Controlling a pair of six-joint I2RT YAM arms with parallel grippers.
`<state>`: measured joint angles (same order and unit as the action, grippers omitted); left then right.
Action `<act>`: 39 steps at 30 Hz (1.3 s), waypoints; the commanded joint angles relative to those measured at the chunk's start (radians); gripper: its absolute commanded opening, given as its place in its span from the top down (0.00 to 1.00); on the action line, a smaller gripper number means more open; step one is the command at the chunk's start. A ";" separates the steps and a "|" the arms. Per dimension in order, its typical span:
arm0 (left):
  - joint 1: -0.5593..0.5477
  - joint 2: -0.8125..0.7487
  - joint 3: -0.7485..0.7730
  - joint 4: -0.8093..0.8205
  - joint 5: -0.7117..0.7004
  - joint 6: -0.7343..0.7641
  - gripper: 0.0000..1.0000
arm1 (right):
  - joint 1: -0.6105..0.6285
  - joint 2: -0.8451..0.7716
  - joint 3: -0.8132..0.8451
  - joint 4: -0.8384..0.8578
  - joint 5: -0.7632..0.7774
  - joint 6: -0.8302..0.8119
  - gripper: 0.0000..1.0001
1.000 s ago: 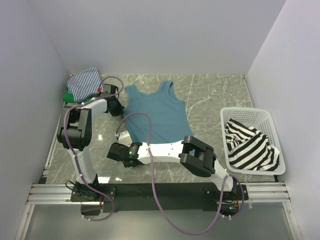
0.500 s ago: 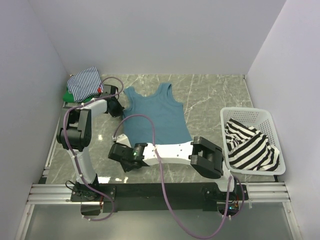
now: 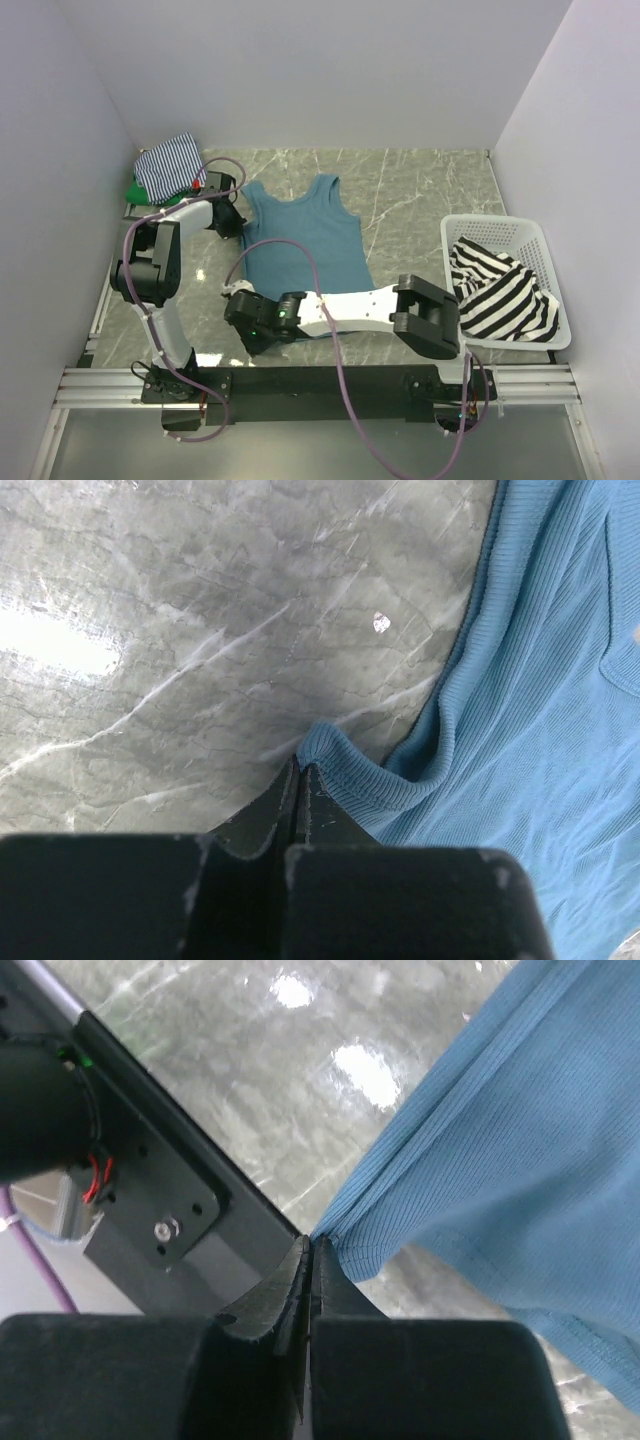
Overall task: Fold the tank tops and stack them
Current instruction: Fold the tank top
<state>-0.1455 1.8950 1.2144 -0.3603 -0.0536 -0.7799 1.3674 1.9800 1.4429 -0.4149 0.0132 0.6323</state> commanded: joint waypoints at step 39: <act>0.029 -0.174 -0.148 0.026 -0.038 -0.134 0.99 | -0.077 -0.236 -0.220 0.179 -0.107 0.090 1.00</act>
<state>-0.1215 1.7359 1.0523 -0.3828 -0.0776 -0.8894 1.2938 1.8088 1.2163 -0.2481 -0.0765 0.7170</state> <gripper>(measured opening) 0.015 0.010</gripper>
